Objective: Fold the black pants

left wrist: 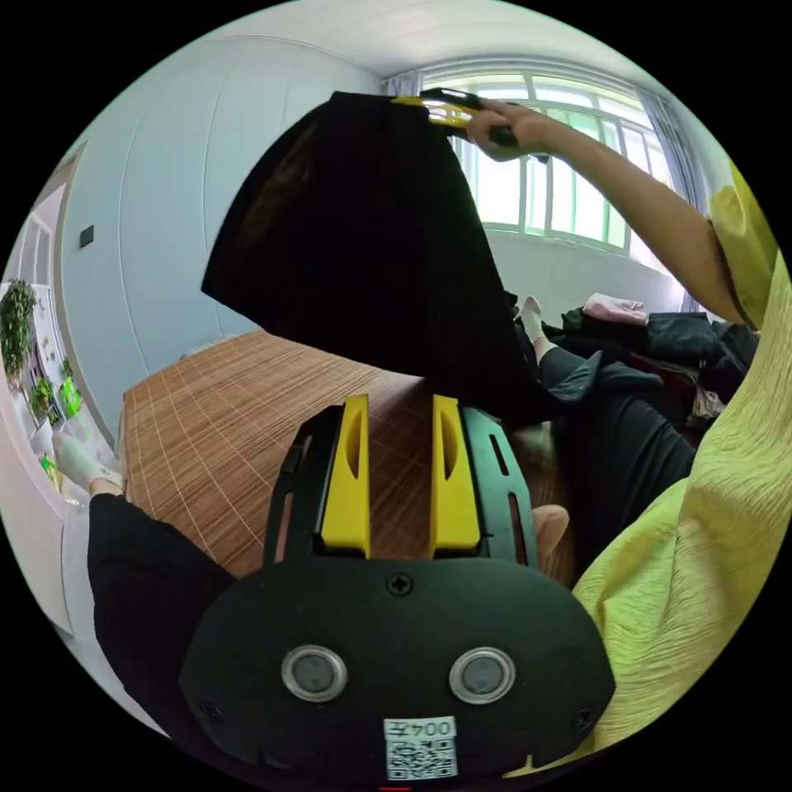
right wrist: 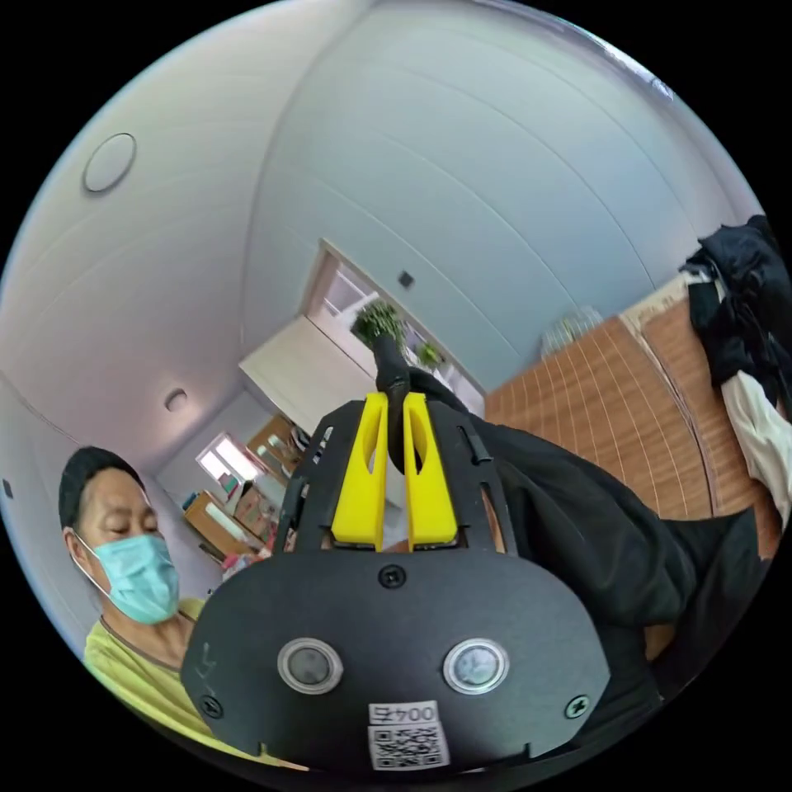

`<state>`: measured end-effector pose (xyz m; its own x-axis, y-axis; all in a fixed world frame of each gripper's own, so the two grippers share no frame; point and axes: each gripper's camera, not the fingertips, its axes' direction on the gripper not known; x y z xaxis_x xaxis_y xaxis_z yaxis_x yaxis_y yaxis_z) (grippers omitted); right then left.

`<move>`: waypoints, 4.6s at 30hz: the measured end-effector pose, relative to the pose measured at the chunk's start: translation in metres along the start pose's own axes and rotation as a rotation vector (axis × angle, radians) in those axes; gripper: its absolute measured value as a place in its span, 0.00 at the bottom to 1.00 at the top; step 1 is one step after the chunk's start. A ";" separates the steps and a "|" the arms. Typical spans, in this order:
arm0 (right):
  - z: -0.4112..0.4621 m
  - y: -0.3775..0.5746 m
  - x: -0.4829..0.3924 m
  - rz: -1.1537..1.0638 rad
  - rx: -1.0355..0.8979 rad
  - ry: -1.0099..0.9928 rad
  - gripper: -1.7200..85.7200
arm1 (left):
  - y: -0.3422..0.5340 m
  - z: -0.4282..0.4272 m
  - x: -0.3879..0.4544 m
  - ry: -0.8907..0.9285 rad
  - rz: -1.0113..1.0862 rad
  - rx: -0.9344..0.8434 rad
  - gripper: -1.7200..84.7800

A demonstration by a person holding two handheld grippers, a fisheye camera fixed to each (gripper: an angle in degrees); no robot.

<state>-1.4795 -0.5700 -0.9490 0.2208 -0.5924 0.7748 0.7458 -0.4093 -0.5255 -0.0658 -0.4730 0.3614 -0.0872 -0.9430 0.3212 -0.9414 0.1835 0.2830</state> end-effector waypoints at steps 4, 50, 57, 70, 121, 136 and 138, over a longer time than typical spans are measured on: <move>-0.044 -0.018 -0.036 -0.062 0.184 -0.065 0.07 | -0.023 -0.003 0.015 0.059 0.032 0.016 0.18; -0.128 0.118 0.084 0.202 0.522 0.405 0.07 | -0.236 0.057 -0.213 -0.140 0.151 -0.151 0.03; -0.137 0.251 0.184 0.495 0.465 0.488 0.07 | -0.130 0.149 -0.192 -0.114 0.145 -0.432 0.03; 0.249 0.188 0.171 0.054 -0.389 0.455 0.15 | -0.113 0.214 -0.268 -0.305 -0.233 -0.515 0.08; 0.312 0.212 0.154 0.196 -0.171 0.361 0.16 | 0.006 0.091 -0.024 -0.905 0.417 -0.434 0.03; 0.421 0.150 0.122 0.085 -0.246 0.065 0.06 | -0.017 0.037 -0.046 -0.701 0.163 -0.327 0.21; 0.454 0.148 0.089 0.011 -0.324 -0.047 0.06 | -0.027 0.024 -0.040 -0.695 0.196 -0.278 0.22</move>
<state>-1.0638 -0.3680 -0.7981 0.2627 -0.5683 0.7798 0.5059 -0.6070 -0.6128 -0.0447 -0.4473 0.3193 -0.5146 -0.8269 -0.2268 -0.7796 0.3411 0.5251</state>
